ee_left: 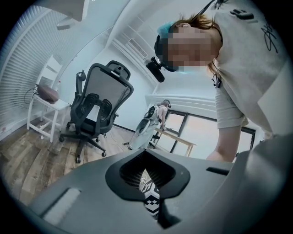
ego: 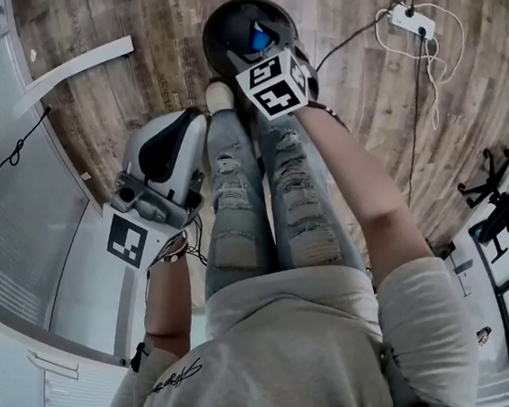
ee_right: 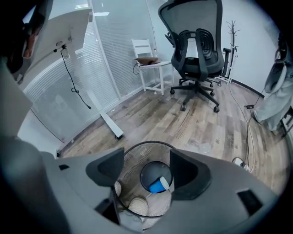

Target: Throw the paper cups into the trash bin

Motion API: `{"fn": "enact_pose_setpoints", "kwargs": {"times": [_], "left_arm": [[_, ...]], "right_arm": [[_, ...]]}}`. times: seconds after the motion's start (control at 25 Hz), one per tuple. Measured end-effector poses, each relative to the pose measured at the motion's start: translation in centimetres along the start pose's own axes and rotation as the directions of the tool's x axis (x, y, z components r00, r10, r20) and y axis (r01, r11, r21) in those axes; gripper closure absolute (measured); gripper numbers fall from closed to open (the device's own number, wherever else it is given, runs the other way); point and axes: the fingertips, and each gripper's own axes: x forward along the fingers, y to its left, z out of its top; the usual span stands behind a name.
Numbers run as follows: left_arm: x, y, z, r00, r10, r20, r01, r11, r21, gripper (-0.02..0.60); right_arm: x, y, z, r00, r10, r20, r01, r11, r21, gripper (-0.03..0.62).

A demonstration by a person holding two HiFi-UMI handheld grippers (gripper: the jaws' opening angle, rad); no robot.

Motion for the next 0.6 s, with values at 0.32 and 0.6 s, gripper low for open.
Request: {"fn": "enact_pose_setpoints", "kwargs": {"times": [0.32,0.6], "left_arm": [[0.7,-1.0,3.7,0.999,0.0,0.039,-0.001,1.0,0.025,0.578],[0.4,-1.7,5.3,0.999,-0.006,0.043,0.005,1.0,0.029,0.578]], "right_arm": [[-4.2,0.0,3.2,0.997,-0.003,0.078,0.003,1.0,-0.004,0.289],[-7.6,0.2,6.1,0.99,-0.022,0.14,0.022,1.0,0.005,0.289]]}}
